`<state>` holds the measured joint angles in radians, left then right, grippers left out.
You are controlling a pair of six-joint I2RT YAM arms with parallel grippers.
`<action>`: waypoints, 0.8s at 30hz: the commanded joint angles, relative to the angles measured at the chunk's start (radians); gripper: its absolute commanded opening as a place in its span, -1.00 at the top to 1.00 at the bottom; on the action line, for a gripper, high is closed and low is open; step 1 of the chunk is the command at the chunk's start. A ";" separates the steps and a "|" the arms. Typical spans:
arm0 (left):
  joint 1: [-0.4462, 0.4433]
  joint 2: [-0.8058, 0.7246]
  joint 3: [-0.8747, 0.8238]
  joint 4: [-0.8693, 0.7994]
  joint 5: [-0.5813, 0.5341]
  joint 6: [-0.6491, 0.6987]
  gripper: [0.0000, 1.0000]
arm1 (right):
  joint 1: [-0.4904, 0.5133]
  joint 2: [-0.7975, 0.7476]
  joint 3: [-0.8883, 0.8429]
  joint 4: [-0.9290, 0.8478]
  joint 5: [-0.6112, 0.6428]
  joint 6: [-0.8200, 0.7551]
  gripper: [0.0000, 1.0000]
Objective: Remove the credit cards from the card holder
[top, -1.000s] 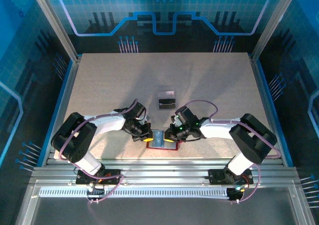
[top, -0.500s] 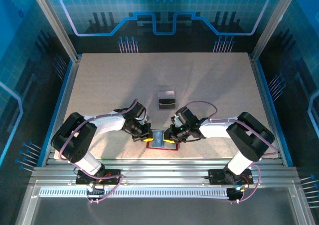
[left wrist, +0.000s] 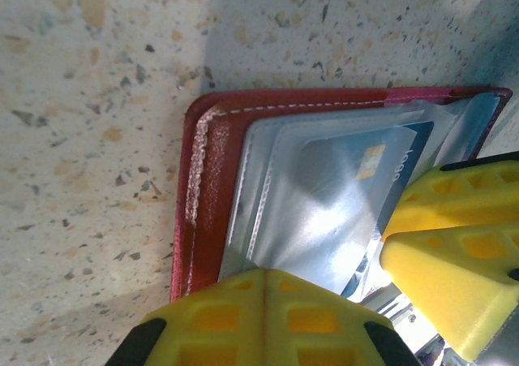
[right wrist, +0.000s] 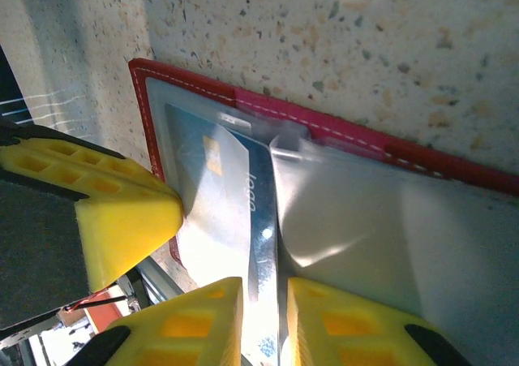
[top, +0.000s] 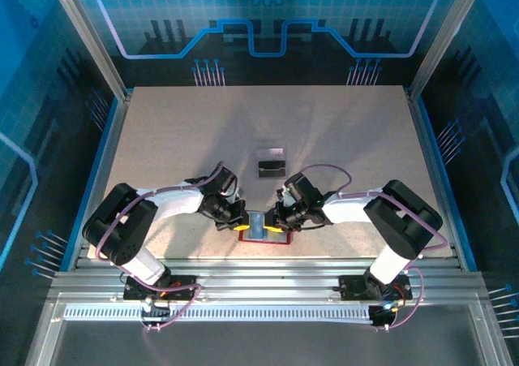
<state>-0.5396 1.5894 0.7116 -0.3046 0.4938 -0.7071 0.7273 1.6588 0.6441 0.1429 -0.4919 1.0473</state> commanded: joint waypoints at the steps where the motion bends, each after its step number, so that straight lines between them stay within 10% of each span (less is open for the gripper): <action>1: -0.003 0.021 -0.044 -0.053 -0.043 -0.008 0.94 | 0.011 0.028 0.014 0.005 -0.005 0.006 0.57; 24: -0.003 0.029 -0.038 -0.056 -0.039 -0.005 0.95 | 0.013 -0.023 0.020 0.005 -0.013 0.015 0.76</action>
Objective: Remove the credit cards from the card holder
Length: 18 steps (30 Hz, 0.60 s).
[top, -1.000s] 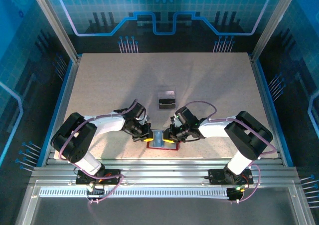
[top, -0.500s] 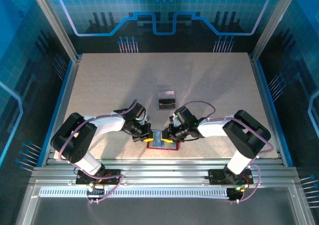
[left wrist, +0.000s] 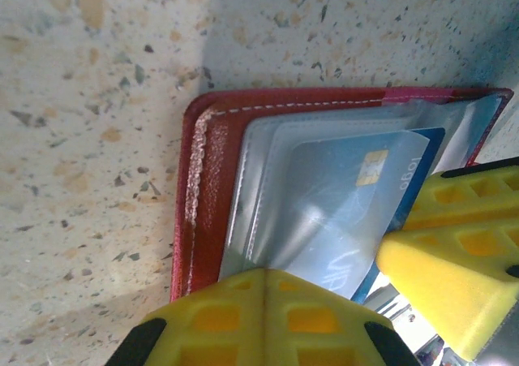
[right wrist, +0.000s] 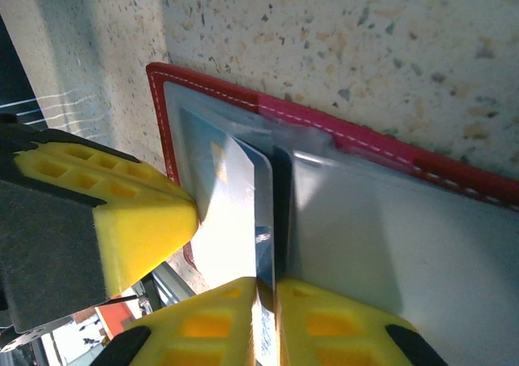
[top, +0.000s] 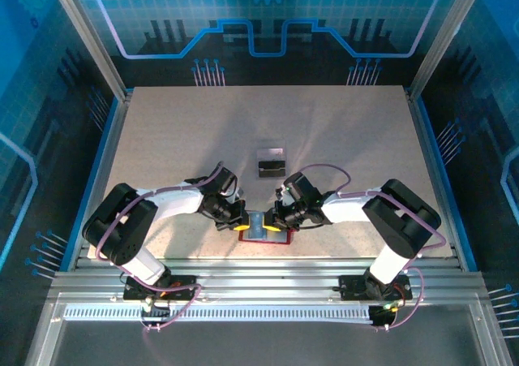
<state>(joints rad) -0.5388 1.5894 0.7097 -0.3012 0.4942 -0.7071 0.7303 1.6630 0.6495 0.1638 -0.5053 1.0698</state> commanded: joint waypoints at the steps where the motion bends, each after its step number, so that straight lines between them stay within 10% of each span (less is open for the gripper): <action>1: -0.004 0.029 -0.036 -0.061 -0.040 -0.005 0.95 | 0.008 -0.029 0.014 -0.018 0.001 -0.010 0.79; 18: -0.003 0.027 -0.029 -0.070 -0.042 -0.003 0.95 | -0.034 -0.099 0.009 -0.179 0.029 -0.098 0.91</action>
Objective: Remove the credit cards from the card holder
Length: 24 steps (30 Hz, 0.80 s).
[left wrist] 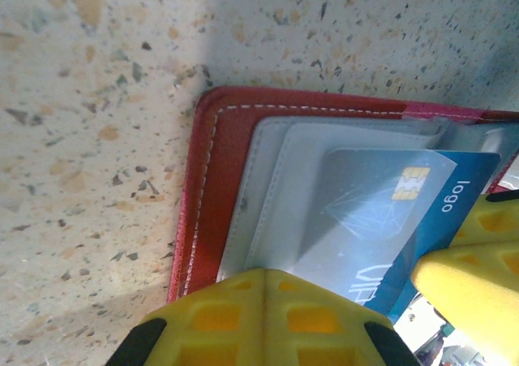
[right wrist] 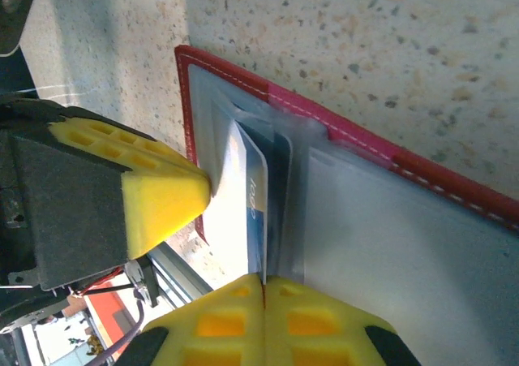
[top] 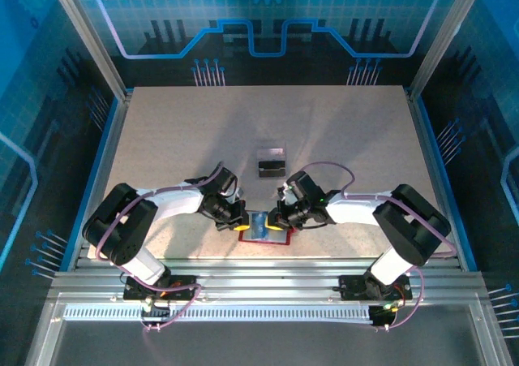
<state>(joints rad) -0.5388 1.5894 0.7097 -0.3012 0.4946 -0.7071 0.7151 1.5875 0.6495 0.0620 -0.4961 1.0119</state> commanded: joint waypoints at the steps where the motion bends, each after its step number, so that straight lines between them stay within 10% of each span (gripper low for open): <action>1: -0.003 0.027 -0.029 -0.070 -0.043 -0.003 0.95 | -0.020 -0.028 0.009 -0.087 0.019 -0.046 0.92; 24: -0.004 -0.044 -0.065 -0.074 -0.042 -0.032 0.93 | -0.031 -0.104 0.090 -0.354 0.105 -0.154 0.94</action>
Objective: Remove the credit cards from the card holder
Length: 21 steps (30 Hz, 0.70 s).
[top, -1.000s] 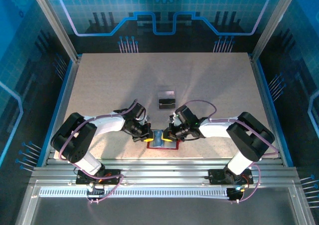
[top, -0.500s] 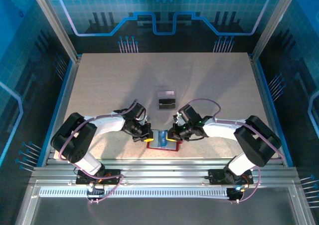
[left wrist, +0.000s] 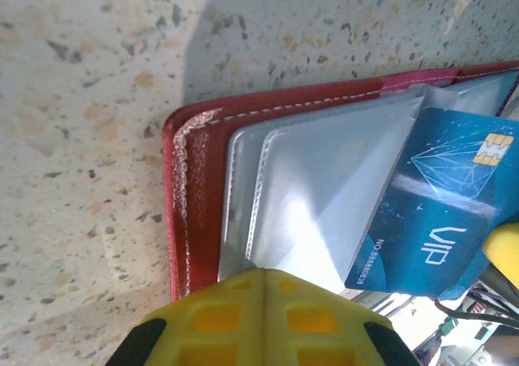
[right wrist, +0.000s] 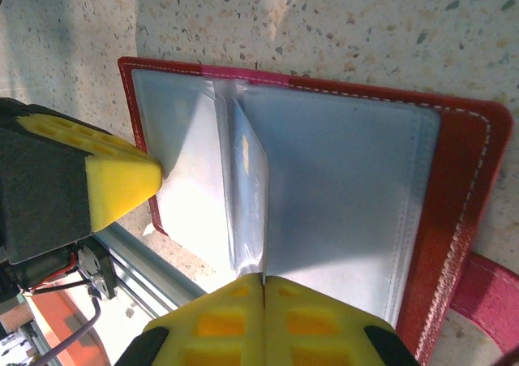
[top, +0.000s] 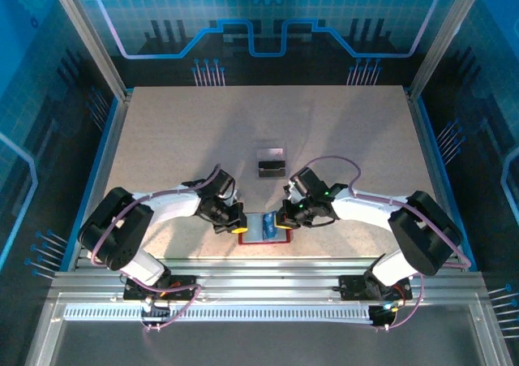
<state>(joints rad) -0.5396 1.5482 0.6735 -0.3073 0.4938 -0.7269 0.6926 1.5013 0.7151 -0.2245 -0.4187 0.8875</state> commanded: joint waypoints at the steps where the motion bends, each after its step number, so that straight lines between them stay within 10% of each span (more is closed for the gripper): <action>1: -0.003 -0.003 -0.028 -0.067 -0.042 -0.013 0.93 | -0.008 -0.018 0.028 -0.074 0.032 -0.033 0.94; 21: -0.003 -0.006 -0.009 -0.067 -0.037 -0.011 0.82 | 0.050 0.059 0.096 -0.082 0.034 -0.025 0.86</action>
<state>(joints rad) -0.5396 1.5459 0.6720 -0.3122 0.4931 -0.7334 0.7212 1.5414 0.7929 -0.2981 -0.3927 0.8532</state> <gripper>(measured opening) 0.089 0.070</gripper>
